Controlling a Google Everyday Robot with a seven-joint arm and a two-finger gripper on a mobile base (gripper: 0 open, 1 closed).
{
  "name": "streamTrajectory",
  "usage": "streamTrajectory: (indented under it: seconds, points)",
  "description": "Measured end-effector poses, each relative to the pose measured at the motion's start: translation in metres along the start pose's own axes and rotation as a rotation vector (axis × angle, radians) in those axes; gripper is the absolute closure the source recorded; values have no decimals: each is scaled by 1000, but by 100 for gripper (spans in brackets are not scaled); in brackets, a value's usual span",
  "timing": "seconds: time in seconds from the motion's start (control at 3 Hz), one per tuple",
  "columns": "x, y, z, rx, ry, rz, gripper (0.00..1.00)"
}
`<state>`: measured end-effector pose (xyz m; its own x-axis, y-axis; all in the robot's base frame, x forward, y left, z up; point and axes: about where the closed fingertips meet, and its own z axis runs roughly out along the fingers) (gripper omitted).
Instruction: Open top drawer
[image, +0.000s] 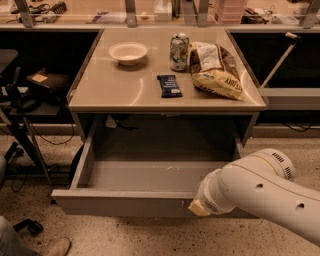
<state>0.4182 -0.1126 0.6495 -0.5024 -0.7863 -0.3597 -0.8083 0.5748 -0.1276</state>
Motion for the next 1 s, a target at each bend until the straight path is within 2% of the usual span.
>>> streamTrajectory:
  seconds: [0.33,0.67,1.0]
  points:
    - [0,0,0,0,0,0,12]
    - [0,0,0,0,0,0,0]
    - [0,0,0,0,0,0,0]
